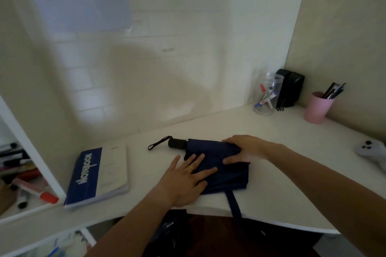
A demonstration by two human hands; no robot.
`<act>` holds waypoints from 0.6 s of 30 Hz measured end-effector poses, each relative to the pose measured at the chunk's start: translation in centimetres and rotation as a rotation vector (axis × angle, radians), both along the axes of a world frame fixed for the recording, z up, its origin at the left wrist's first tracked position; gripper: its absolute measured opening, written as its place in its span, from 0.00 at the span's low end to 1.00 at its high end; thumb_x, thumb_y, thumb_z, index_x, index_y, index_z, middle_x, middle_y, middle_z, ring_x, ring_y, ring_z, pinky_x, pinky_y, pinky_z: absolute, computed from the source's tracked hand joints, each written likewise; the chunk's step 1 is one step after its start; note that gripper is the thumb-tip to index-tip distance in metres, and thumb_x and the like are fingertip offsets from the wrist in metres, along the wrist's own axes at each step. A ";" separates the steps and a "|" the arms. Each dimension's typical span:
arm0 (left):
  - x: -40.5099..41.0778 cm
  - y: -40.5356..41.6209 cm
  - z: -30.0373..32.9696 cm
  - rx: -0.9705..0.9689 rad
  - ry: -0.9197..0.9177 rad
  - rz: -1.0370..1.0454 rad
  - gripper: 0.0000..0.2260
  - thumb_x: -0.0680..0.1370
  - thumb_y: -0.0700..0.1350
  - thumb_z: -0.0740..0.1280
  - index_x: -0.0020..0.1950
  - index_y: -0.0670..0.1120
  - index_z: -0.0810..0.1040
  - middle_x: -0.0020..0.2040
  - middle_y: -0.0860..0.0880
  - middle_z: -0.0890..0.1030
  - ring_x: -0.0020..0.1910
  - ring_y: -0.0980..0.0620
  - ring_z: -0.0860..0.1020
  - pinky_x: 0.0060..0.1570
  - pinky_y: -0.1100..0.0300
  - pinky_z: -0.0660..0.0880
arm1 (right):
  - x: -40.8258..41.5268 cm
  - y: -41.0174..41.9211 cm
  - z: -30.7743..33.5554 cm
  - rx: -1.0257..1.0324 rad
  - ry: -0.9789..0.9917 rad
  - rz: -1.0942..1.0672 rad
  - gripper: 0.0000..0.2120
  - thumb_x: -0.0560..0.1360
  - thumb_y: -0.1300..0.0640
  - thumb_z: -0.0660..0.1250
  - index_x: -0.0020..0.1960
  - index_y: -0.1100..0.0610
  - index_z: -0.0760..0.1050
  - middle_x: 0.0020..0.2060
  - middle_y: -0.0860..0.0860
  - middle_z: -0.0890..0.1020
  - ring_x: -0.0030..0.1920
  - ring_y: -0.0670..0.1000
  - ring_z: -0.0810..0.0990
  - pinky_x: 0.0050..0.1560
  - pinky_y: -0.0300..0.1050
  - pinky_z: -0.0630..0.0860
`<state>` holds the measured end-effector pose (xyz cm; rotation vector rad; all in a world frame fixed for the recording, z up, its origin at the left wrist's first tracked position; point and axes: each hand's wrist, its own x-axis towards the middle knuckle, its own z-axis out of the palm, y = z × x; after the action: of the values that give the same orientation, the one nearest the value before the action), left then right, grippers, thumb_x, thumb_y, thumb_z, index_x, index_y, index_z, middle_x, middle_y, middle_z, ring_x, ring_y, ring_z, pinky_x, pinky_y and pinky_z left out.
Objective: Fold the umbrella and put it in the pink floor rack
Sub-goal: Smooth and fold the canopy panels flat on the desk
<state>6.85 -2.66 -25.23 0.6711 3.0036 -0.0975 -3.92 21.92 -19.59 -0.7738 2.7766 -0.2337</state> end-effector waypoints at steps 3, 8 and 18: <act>-1.1 0.0 -0.1 -0.009 -0.008 -0.015 0.22 0.84 0.62 0.42 0.78 0.72 0.39 0.83 0.53 0.37 0.81 0.52 0.37 0.78 0.42 0.37 | -2.5 0.0 0.5 -0.121 -0.175 -0.034 0.29 0.71 0.36 0.71 0.67 0.50 0.77 0.61 0.48 0.82 0.57 0.50 0.81 0.61 0.50 0.78; -1.4 -0.9 -1.0 -0.002 0.032 -0.072 0.22 0.84 0.63 0.39 0.76 0.74 0.36 0.83 0.54 0.37 0.81 0.53 0.35 0.79 0.43 0.38 | -3.3 0.7 -1.9 -0.083 -0.075 0.074 0.23 0.74 0.39 0.69 0.62 0.53 0.73 0.53 0.51 0.78 0.52 0.51 0.77 0.53 0.46 0.75; -0.6 -1.6 -0.9 0.023 0.070 -0.129 0.21 0.85 0.62 0.40 0.76 0.73 0.34 0.82 0.54 0.35 0.80 0.54 0.33 0.79 0.46 0.39 | -1.4 2.7 -6.4 -0.125 0.482 0.221 0.28 0.79 0.35 0.54 0.73 0.51 0.63 0.56 0.49 0.76 0.53 0.50 0.77 0.51 0.47 0.78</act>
<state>6.29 -4.28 -26.10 0.8814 3.0295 -0.0951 -5.32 24.59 -25.99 -1.3111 3.0993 -0.2006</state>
